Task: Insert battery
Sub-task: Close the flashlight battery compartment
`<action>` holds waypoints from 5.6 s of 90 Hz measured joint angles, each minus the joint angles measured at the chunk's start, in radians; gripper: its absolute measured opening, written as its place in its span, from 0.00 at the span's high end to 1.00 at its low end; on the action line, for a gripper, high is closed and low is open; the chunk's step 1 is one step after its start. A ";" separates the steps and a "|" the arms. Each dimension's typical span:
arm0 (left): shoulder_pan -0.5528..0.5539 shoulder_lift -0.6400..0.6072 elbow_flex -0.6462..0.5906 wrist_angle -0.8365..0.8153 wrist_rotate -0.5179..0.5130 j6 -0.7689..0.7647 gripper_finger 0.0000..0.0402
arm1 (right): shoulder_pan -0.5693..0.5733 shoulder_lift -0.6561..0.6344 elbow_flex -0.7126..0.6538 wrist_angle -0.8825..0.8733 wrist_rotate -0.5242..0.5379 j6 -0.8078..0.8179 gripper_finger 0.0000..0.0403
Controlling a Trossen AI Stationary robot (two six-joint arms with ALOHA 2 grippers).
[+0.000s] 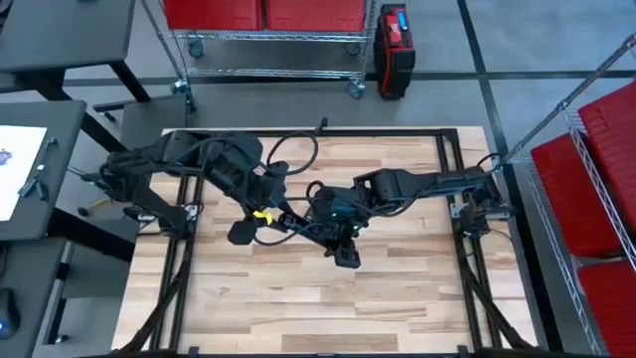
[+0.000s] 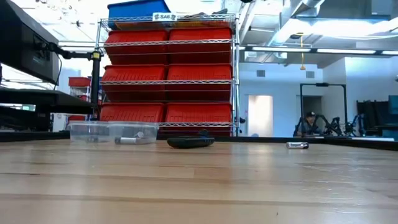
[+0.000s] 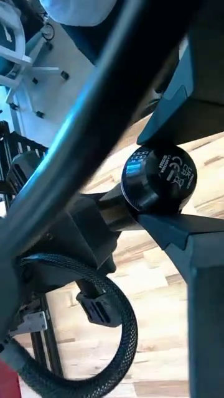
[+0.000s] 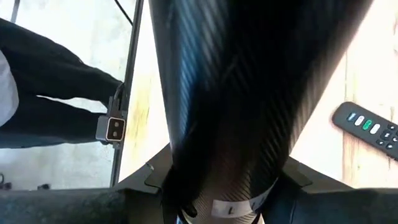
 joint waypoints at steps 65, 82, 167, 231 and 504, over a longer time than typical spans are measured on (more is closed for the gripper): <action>0.007 -0.019 0.008 0.001 -0.023 -0.063 0.68 | 0.006 -0.001 0.002 -0.021 0.002 0.028 0.66; 0.008 -0.043 0.008 -0.003 -0.071 -0.068 0.68 | 0.016 -0.002 0.003 -0.024 0.000 0.028 0.66; 0.000 -0.025 0.004 0.002 -0.003 -0.055 0.68 | 0.006 -0.002 0.002 -0.011 -0.001 0.024 0.66; -0.002 0.032 0.006 -0.016 0.026 -0.068 0.68 | -0.004 0.000 0.000 -0.042 -0.007 0.023 0.66; 0.080 -0.012 0.108 -0.057 0.061 -0.152 0.68 | -0.044 -0.016 0.056 -0.146 0.000 -0.058 0.66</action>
